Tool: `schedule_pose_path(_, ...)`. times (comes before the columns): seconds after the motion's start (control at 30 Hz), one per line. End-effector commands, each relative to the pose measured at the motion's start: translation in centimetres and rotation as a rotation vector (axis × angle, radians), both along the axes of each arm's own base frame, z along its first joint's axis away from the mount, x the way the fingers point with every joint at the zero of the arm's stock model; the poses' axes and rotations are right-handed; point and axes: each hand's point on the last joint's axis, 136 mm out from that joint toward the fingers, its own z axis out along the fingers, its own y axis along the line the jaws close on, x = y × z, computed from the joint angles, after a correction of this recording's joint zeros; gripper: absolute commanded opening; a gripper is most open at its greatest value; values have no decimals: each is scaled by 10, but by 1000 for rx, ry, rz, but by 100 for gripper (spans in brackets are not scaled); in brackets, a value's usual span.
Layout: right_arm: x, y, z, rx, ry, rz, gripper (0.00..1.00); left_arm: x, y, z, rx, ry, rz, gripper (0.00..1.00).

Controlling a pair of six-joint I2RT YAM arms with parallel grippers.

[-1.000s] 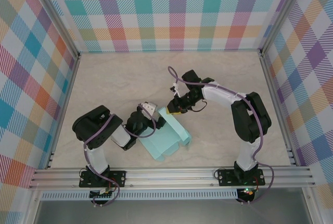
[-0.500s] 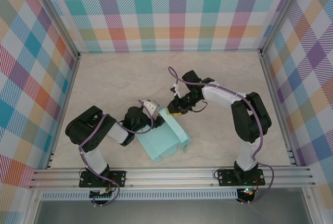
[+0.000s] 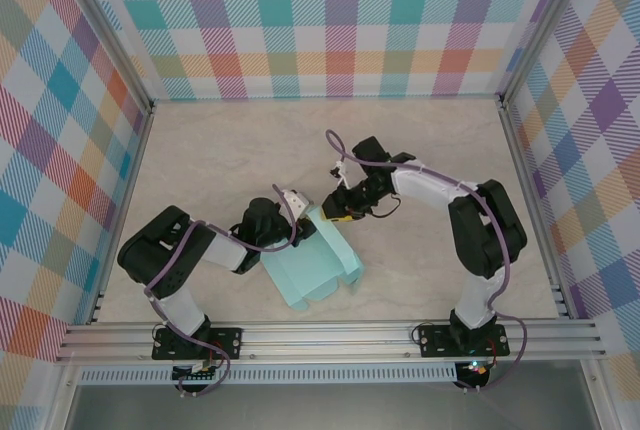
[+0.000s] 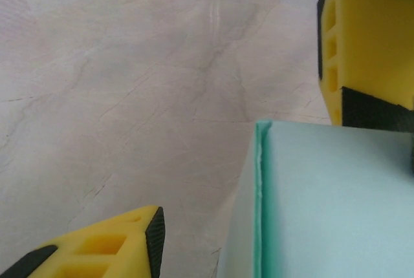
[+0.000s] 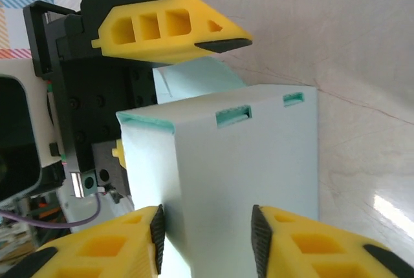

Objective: Fold the paper box

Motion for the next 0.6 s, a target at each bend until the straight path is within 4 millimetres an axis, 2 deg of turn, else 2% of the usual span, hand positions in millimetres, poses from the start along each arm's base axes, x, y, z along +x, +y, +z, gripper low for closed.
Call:
schedule_pose_path(0.0,14,-5,28,9,-207,-27,47,15,9,20,-40,-24,94,36)
schedule_pose_path(0.1,31,-14,57,28,-387,-83,53,21,19,19,-20,-7,165,37)
schedule_pose_path(0.17,42,-30,73,16,-501,-145,54,24,23,20,9,4,189,36)
schedule_pose_path(0.23,56,-62,94,-23,-637,-283,56,26,26,24,39,13,204,35)
schedule_pose_path(0.3,61,-88,106,-7,-769,-347,58,29,28,29,49,22,219,35)
schedule_pose_path(0.33,59,-98,108,-3,-858,-345,58,31,30,31,47,32,229,34)
schedule_pose_path(0.43,50,-121,85,-54,-1046,-318,59,38,36,35,19,66,253,31)
schedule_pose_path(0.5,42,-127,75,-59,-1143,-289,58,45,45,35,-18,116,289,28)
schedule_pose_path(0.57,33,-128,73,-49,-1227,-246,59,50,50,35,-37,151,299,26)
